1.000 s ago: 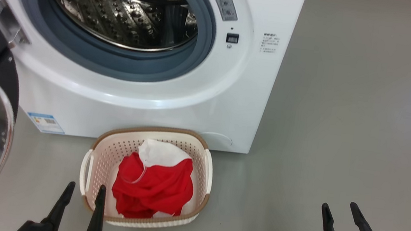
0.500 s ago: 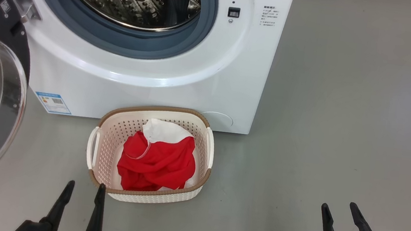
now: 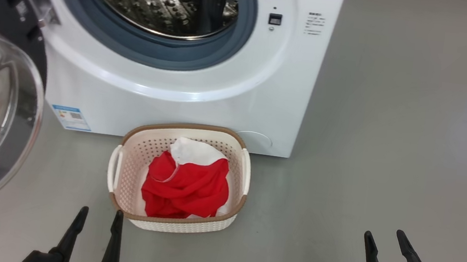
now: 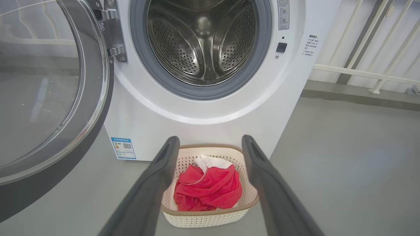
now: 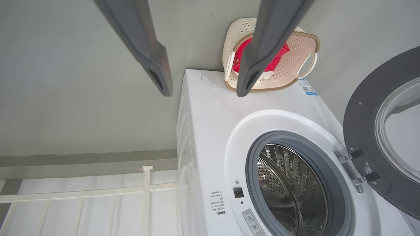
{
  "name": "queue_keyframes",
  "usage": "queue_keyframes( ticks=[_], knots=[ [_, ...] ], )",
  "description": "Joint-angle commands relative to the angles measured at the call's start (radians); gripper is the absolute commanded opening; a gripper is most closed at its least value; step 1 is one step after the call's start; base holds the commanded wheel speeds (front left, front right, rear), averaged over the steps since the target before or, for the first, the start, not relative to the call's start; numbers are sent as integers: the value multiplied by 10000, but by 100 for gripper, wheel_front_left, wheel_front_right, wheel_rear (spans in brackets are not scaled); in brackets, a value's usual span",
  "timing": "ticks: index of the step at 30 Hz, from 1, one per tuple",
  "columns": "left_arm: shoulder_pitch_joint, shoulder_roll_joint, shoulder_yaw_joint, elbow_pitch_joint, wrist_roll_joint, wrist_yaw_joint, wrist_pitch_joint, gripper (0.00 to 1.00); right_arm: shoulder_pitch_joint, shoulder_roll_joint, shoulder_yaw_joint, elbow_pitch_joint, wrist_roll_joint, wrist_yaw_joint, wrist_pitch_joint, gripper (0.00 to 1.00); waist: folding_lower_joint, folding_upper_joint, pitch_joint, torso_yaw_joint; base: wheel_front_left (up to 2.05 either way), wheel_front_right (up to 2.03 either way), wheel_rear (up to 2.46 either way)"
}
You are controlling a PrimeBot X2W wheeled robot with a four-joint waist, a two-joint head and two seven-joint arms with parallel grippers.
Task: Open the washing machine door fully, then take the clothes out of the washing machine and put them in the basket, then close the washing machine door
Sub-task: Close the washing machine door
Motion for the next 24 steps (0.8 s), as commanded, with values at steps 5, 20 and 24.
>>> queue_keyframes(
  ticks=[5, 20, 24],
  knots=[
    [-140, 99, 118, -183, -237, 251, -51, 100, -72, -204, 297, -254, -29, 0, -65, 100, 0, 0, -70, 769, 0, 0, 0],
    [335, 99, -412, -289, -811, 807, -51, 100, 26, -424, 612, -199, -28, 0, -65, 100, 0, 0, -271, 3636, 0, 0, 0],
    [477, 99, -513, -292, -934, 949, -51, 100, 56, -417, 695, -191, -41, 0, -65, 100, 0, 0, -416, 4430, 0, 0, 0]
  ],
)
